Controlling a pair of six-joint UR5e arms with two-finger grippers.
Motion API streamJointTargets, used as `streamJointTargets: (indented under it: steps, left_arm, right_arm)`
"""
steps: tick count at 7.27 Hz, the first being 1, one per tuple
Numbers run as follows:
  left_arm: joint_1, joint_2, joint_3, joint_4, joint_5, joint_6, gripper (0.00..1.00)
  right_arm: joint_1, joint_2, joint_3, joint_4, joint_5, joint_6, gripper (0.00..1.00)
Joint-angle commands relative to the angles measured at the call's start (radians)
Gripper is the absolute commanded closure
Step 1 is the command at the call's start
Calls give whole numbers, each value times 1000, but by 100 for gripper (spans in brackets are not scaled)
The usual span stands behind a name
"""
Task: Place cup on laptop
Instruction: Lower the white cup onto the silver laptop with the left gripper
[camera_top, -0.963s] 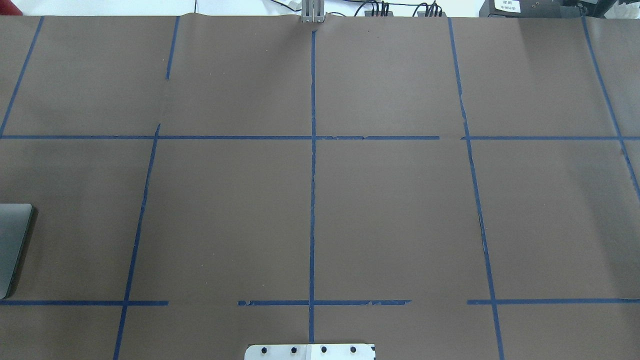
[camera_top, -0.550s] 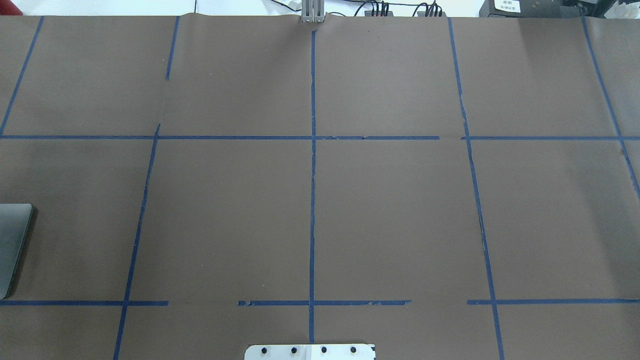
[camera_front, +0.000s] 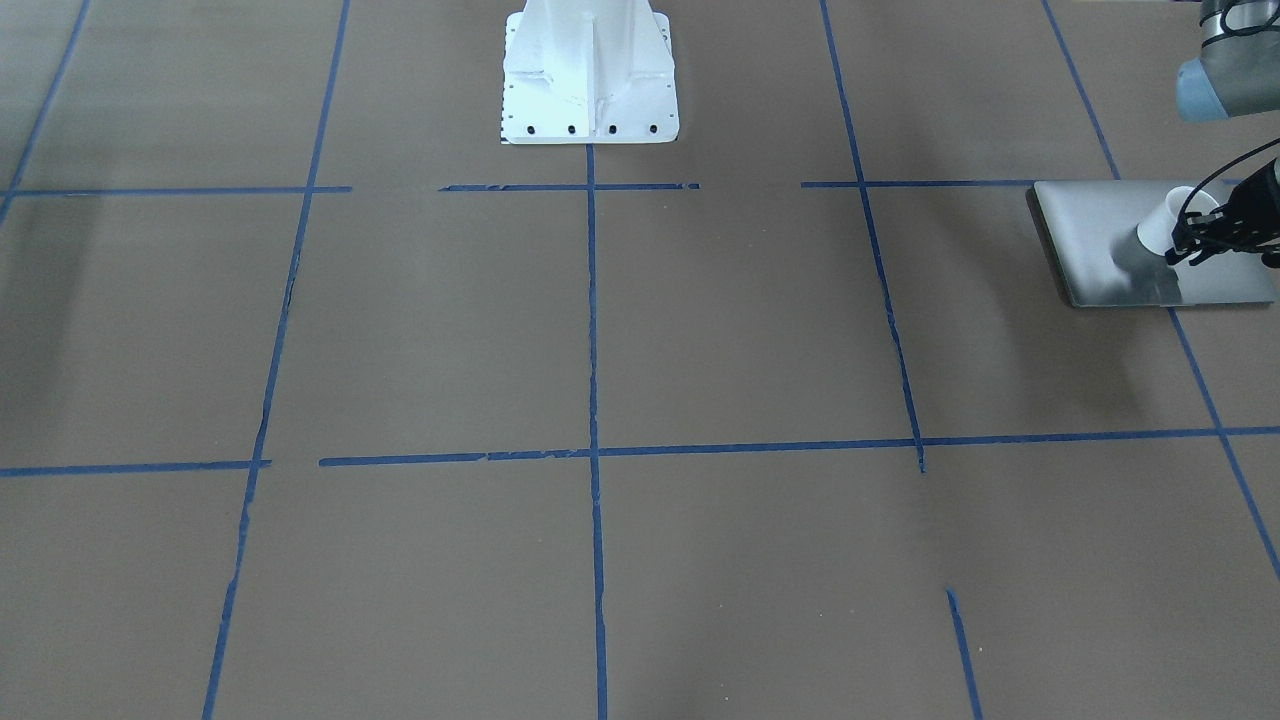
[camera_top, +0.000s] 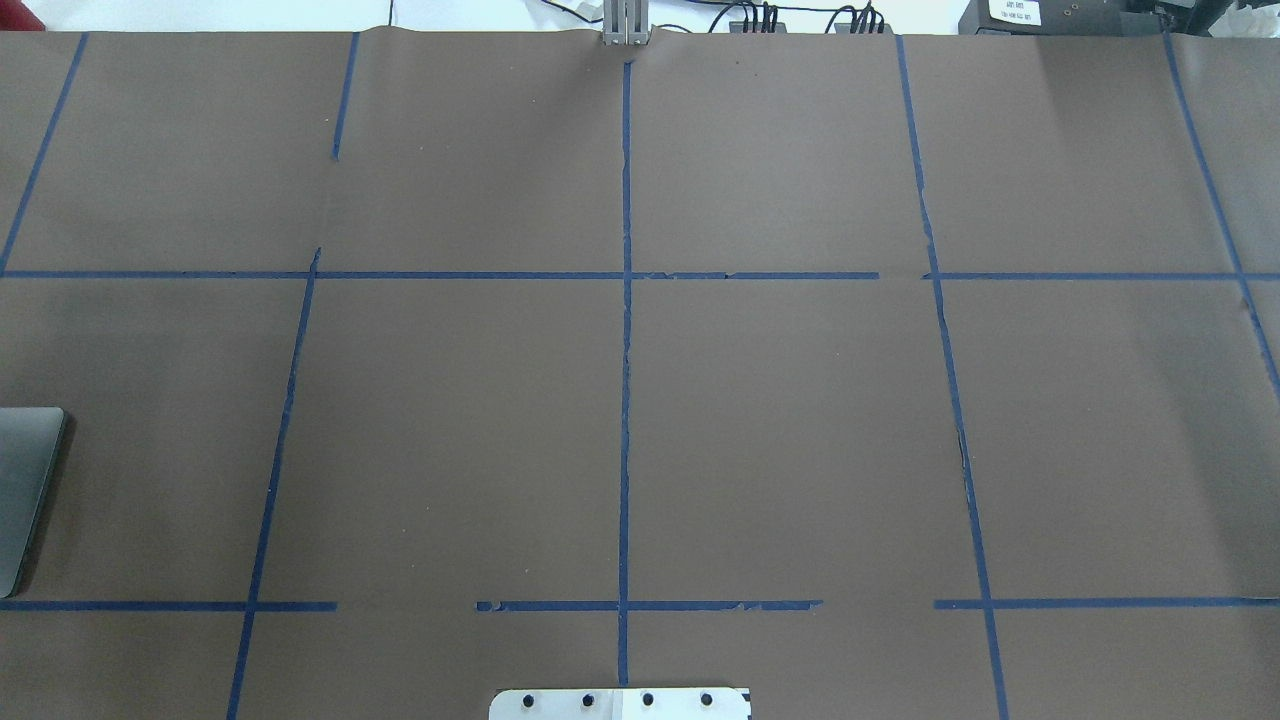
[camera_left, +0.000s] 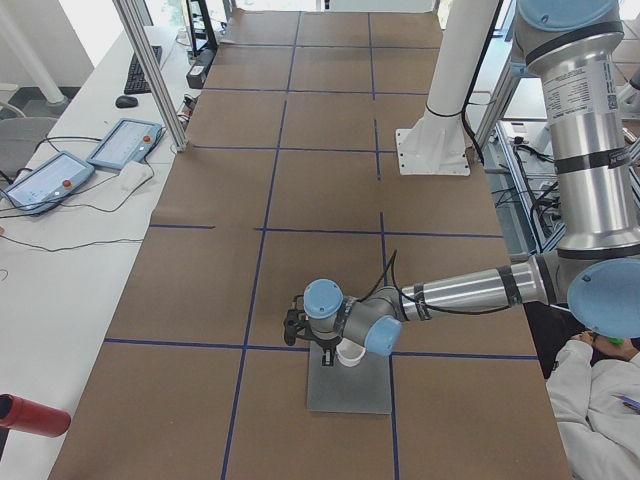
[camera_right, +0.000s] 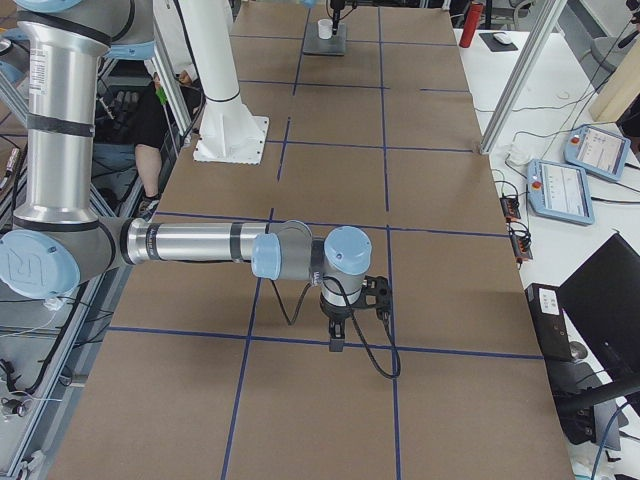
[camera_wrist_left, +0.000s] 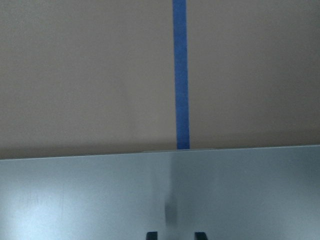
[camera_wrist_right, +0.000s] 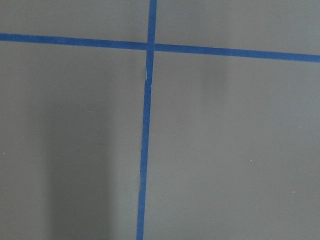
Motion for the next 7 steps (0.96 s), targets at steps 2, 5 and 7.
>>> streamJointTargets:
  steps: [2, 5, 7]
  left_arm:
    - [-10, 6, -95, 16, -18, 11, 1]
    - [-239, 4, -167, 24, -21, 75, 0]
    - [-340, -13, -215, 332, -15, 377, 0]
  right_arm:
    - [0, 0, 0, 0, 1, 0, 0]
    - [0, 0, 0, 0, -1, 0, 0]
    - [0, 0, 0, 0, -1, 0, 0]
